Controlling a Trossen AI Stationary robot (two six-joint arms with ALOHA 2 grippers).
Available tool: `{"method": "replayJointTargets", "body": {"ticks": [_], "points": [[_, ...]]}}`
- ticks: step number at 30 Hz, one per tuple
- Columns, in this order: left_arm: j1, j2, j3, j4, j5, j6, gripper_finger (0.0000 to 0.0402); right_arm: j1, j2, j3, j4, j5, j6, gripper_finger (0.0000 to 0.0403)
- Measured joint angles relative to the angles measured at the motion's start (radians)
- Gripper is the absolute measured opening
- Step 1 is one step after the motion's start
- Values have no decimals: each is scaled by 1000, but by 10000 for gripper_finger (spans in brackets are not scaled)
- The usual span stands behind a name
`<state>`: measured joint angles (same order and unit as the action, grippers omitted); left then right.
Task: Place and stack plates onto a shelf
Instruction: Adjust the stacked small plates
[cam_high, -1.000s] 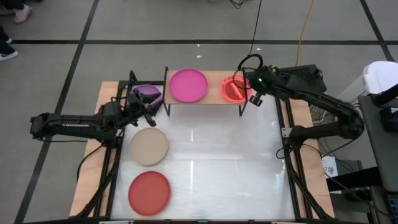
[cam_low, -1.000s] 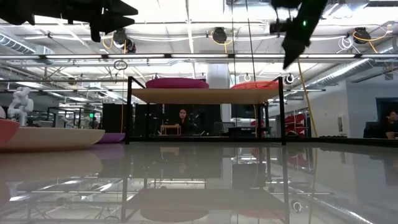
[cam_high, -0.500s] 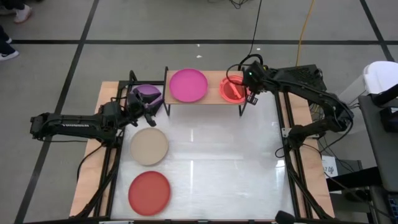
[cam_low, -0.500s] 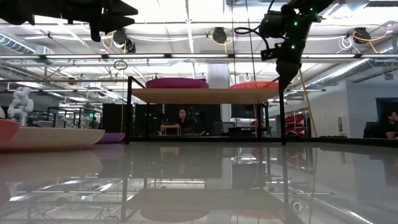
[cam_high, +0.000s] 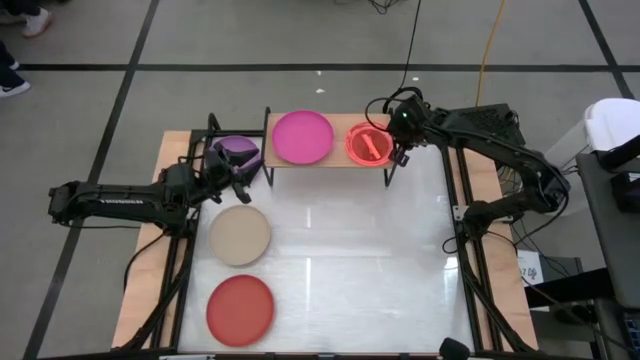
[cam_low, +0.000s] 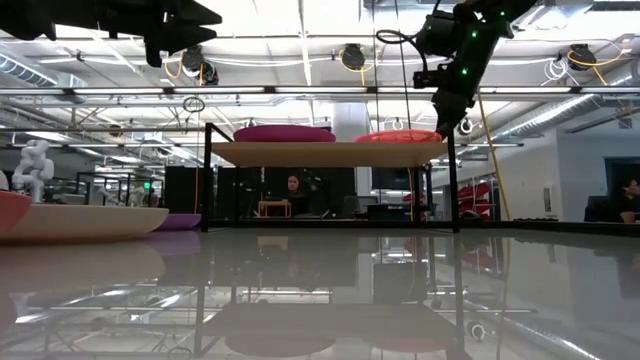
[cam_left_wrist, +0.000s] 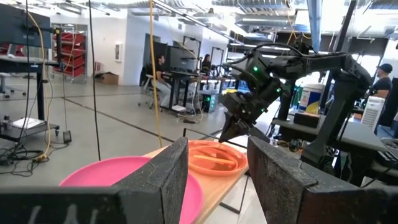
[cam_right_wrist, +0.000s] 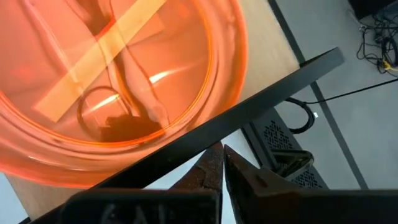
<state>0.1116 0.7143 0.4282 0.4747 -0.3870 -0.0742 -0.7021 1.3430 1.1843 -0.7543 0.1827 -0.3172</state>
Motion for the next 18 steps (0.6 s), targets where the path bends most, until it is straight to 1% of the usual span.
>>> {"method": "replayJointTargets", "body": {"ticks": [13, 18], "points": [[0, 0, 0, 0, 0, -2, 170, -10, -10, 0, -12, -8, 3, 0], [0, 0, 0, -1, 0, -2, 170, -30, -10, 0, -20, -79, 6, 0]]}}
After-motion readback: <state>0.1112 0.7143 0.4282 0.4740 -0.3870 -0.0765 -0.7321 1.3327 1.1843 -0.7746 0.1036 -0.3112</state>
